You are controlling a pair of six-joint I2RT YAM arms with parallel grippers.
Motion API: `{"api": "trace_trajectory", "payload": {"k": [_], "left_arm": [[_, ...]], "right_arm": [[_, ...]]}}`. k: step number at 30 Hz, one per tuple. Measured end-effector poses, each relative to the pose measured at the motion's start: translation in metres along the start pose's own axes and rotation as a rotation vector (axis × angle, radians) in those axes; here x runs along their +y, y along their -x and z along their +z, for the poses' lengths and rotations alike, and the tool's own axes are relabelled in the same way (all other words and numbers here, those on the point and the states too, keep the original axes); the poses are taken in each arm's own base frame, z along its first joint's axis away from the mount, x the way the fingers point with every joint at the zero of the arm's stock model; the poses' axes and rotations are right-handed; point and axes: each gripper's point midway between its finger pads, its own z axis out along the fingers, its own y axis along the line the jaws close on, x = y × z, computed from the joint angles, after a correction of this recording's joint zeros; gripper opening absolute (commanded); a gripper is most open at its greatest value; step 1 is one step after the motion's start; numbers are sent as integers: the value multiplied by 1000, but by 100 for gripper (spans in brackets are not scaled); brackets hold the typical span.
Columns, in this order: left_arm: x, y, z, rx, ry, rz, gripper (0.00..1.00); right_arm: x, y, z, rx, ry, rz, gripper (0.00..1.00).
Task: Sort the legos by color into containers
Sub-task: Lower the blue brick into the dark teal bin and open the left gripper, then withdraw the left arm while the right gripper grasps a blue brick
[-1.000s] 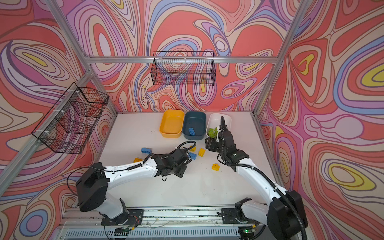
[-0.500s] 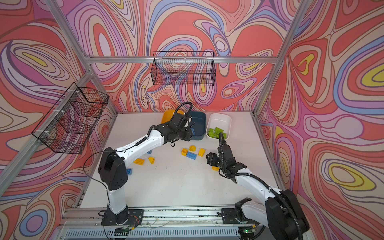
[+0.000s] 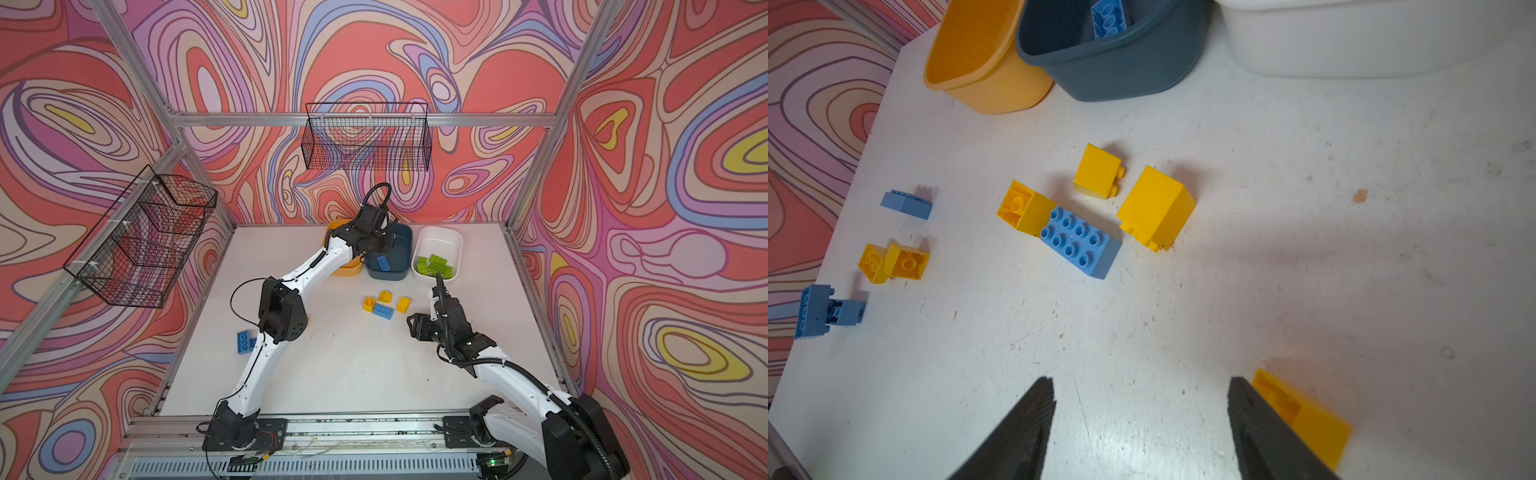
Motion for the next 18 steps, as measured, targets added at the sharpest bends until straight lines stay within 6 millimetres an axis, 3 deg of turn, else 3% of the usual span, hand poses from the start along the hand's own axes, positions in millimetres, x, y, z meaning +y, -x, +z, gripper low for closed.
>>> {"api": "trace_trajectory", "payload": {"k": [4, 11, 14, 18], "left_arm": [[8, -5, 8, 18, -1, -18, 71], [12, -9, 3, 23, 6, -29, 81], [17, -22, -19, 46, 25, -29, 82], [18, -18, -83, -15, 24, -35, 82]], "right_arm": [[6, -5, 3, 34, 22, -25, 70], [27, 0, 17, 89, 76, -90, 71], [36, 5, 28, 114, 87, -115, 73], [47, 10, 52, 174, 103, -148, 74]]}}
